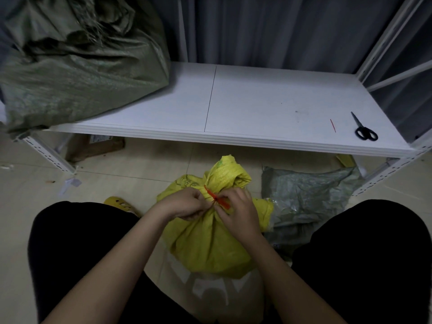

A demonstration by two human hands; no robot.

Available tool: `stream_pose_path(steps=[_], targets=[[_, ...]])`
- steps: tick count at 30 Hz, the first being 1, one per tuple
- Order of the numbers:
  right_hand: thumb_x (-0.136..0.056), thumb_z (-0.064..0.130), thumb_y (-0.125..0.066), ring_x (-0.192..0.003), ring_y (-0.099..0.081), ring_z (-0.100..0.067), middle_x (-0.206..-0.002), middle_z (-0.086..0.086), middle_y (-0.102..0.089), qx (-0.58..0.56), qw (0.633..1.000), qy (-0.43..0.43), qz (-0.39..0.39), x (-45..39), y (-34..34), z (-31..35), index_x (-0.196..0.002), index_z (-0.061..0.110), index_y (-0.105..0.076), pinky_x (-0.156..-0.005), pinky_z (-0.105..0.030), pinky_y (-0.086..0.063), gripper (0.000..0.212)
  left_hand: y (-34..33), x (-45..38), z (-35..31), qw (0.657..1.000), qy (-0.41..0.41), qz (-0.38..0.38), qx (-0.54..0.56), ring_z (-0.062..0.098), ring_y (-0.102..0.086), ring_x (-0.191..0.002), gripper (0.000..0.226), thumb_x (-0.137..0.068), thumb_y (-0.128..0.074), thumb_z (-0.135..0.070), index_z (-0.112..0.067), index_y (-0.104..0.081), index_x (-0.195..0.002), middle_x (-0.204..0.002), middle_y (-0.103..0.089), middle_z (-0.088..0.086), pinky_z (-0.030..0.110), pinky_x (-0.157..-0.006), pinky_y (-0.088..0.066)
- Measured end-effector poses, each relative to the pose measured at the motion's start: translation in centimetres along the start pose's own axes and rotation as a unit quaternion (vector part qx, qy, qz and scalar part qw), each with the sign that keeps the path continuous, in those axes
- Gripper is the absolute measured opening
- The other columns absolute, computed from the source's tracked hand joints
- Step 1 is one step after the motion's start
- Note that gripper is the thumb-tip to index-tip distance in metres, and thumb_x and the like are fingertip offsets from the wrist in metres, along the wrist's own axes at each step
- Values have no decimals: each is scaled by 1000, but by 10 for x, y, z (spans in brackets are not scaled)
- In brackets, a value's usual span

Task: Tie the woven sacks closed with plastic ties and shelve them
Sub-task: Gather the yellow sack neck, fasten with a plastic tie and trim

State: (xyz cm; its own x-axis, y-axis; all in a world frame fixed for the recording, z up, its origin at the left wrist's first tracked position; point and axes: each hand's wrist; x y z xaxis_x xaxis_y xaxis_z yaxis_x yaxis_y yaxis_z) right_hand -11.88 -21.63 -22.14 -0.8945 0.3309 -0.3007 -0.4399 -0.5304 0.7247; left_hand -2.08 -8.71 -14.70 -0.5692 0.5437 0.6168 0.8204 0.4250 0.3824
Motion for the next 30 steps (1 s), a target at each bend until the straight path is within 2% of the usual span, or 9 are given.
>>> stream_pose_path(steps=[3,5,8,10,12,17,22,26,30], targets=[[-83,26,-68,-87,-53,-11,-96,4,-59,-12,1000,-25,11,2,1,0,-103,18,-61,-69,-24,-44,23,-5,-2,-3,996,5,-21,-87,15,-48,-54,21,-91,-49,-12,-13,-56,-71,-65,-55,6,20,-49,-39],[-85,23,-67,-81,-54,-10,-94,2,-62,-22,999,-24,23,2,-1,4,-104,17,-62,-65,-26,-46,21,-11,-5,-6,985,-1,-40,-168,22,-56,-67,17,-88,-44,-10,-10,-61,-83,-76,-60,10,24,-57,-43],[-84,16,-64,-82,-57,-16,-94,-1,-62,-12,1000,4,22,0,-7,8,-102,15,-62,-63,-28,-44,18,-24,-11,-8,955,-4,-74,-288,28,-61,-97,24,-89,-41,-17,-8,-61,-99,-105,-65,13,31,-75,-44],[-83,12,-62,-89,-57,-20,-97,-3,-60,-10,999,6,34,-4,-10,9,-105,15,-62,-66,-31,-46,22,-30,-13,-7,942,-9,-115,-316,28,-59,-104,30,-93,-37,-24,-8,-59,-107,-113,-63,13,32,-78,-42],[-83,12,-62,-93,-56,-22,-100,-4,-58,-8,999,3,40,-7,-10,7,-108,16,-61,-67,-33,-48,26,-32,-13,-5,932,-27,-159,-324,28,-60,-104,32,-95,-36,-30,-11,-57,-110,-112,-63,11,32,-76,-42],[-77,15,-68,-80,-56,-16,-91,-2,-57,31,998,56,-5,-12,-4,1,-108,20,-63,-57,-21,-39,31,-22,-13,-3,898,-120,-214,-365,29,-61,-101,34,-94,-39,-36,-16,-59,-114,-109,-66,10,33,-75,-45],[-85,27,-55,-73,-55,-17,-86,-3,-58,50,990,124,-37,-36,4,-4,-103,18,-68,-56,-25,-41,24,-7,-17,-9,879,-172,-242,-372,28,-61,-102,30,-93,-44,-40,-20,-61,-108,-106,-67,8,31,-74,-44],[-85,30,-55,-69,-56,-21,-81,-4,-56,76,984,159,-9,-58,8,-12,-98,19,-68,-55,-30,-43,22,-1,-25,-12,878,-192,-252,-360,28,-61,-100,29,-92,-46,-40,-21,-61,-107,-104,-68,7,32,-74,-44],[-84,31,-53,-71,-57,-23,-80,-4,-56,56,987,149,29,-75,10,-22,-93,18,-67,-55,-32,-44,21,2,-36,-17,877,-207,-249,-356,29,-61,-99,27,-92,-47,-37,-18,-62,-104,-101,-69,9,33,-71,-42]])
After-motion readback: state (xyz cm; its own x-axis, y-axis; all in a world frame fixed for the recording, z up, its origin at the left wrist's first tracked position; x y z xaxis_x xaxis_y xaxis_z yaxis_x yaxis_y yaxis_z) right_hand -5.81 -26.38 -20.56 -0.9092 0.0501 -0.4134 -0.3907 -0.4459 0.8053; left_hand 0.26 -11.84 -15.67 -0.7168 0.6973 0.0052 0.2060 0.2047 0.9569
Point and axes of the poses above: each hand's wrist, its own x-axis away from the middle knuckle, its own y-axis out of the back of the hand, z = x × y
